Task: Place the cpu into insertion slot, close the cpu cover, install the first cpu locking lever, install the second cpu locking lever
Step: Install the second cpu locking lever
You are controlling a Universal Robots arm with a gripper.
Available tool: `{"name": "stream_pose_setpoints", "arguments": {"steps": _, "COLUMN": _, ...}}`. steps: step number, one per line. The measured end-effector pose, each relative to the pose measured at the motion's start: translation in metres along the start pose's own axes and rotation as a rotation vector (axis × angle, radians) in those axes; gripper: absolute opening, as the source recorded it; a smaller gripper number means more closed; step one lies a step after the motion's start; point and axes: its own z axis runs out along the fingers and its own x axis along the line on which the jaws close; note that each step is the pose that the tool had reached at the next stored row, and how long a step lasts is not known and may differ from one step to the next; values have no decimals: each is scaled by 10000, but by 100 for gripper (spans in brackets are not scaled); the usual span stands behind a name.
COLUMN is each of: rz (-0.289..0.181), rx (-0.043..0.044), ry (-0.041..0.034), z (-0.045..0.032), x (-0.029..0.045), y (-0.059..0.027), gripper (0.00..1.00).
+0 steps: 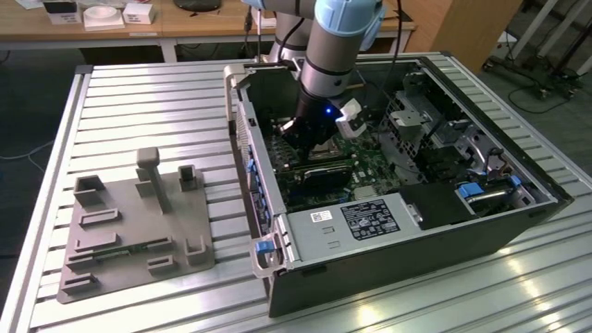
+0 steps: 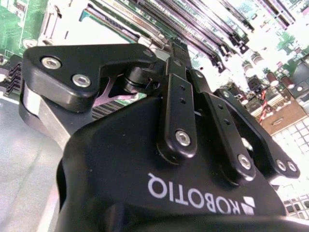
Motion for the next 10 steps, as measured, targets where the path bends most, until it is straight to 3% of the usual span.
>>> {"name": "stream_pose_setpoints", "arguments": {"steps": 10, "rz": -100, "rx": -23, "ry": 4, "z": 20, "x": -1, "y": 5, "gripper": 11}}
